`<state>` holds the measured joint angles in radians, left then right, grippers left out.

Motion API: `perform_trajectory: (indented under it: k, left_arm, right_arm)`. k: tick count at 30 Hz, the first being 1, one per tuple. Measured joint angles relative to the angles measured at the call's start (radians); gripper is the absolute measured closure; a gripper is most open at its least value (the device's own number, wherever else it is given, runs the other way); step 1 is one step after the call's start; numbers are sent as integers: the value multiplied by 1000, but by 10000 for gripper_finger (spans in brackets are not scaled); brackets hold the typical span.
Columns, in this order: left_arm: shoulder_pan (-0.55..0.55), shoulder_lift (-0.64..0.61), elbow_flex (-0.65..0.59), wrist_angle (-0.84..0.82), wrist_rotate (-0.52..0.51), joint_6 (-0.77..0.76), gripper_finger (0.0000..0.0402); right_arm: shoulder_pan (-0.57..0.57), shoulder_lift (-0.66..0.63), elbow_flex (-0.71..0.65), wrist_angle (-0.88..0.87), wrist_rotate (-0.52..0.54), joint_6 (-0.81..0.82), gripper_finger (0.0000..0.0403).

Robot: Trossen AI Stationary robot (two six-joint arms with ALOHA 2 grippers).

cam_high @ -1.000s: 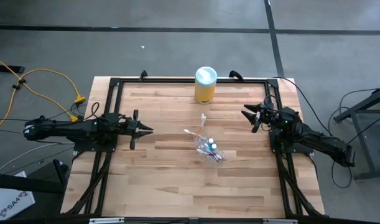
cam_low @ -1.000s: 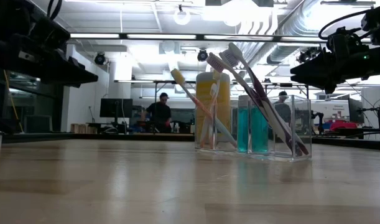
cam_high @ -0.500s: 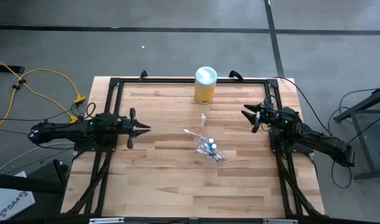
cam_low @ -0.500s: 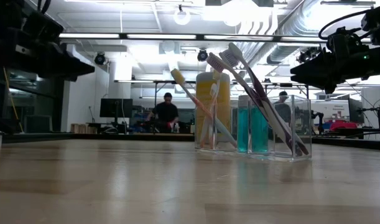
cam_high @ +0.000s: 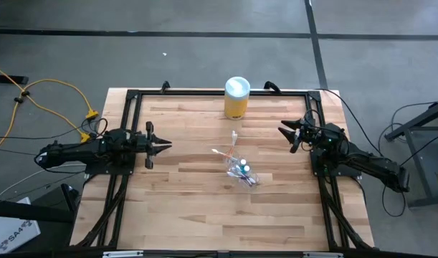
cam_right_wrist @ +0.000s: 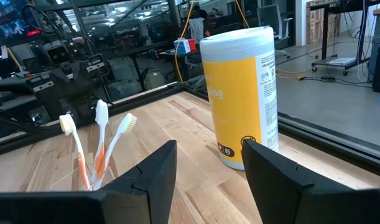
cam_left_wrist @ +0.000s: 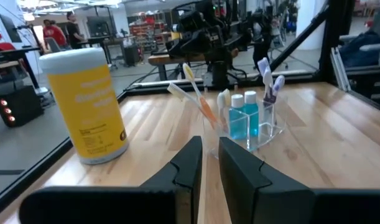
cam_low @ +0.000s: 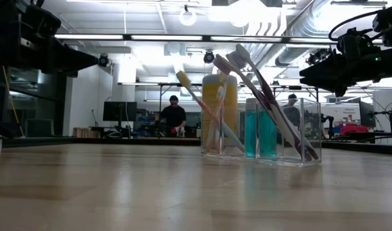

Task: Pick & Place toothbrushing station
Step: Return to Home Position

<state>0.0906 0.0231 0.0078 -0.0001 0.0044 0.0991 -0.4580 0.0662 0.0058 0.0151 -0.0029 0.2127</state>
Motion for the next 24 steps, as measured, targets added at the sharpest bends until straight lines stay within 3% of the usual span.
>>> perform_trajectory:
  k: [24]
  left_arm:
    - [-1, -17, 0, 4, 1, -156, 354]
  right_arm:
    - [0, 0, 0, 0, 0, 0, 229]
